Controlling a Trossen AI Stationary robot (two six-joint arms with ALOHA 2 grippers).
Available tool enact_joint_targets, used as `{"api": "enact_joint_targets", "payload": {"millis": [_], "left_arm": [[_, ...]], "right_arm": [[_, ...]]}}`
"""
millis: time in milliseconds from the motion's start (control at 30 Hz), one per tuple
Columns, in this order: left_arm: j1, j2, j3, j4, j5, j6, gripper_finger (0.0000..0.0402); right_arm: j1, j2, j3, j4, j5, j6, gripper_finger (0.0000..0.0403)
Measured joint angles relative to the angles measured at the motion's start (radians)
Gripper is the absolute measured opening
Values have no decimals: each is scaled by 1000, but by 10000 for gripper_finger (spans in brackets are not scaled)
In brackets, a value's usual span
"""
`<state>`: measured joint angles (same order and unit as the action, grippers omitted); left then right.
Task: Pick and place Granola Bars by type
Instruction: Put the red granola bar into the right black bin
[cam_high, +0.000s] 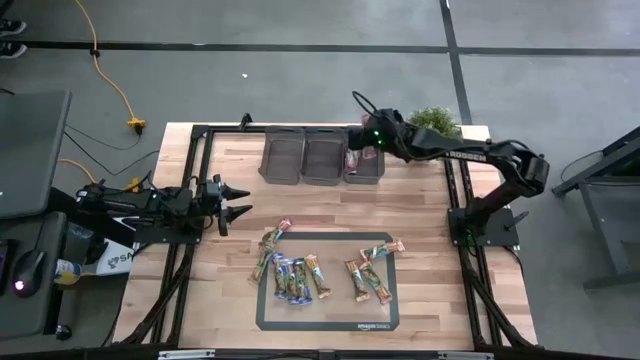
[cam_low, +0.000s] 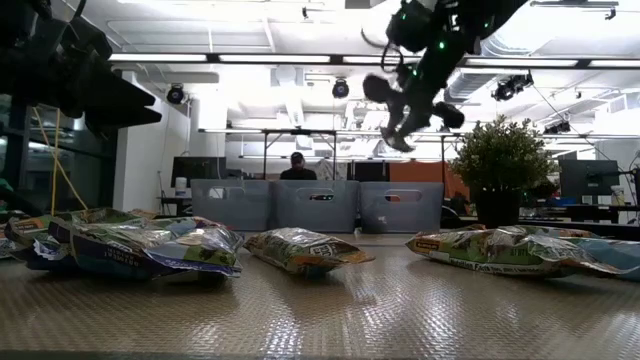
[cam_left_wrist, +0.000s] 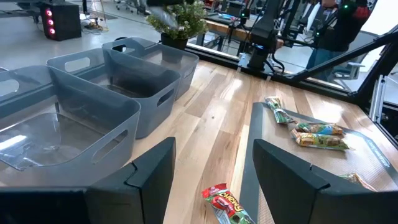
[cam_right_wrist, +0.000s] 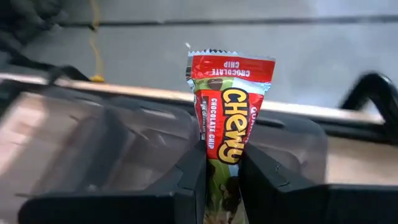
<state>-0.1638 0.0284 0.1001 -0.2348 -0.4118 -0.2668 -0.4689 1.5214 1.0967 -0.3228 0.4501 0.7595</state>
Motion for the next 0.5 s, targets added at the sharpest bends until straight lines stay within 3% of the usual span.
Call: {"api": "enact_joint_targets", "payload": {"millis": [500], "left_arm": [[0,0,0,0,0,0,211]], "right_arm": [[-62,222,1,29,-190,131,67]]}}
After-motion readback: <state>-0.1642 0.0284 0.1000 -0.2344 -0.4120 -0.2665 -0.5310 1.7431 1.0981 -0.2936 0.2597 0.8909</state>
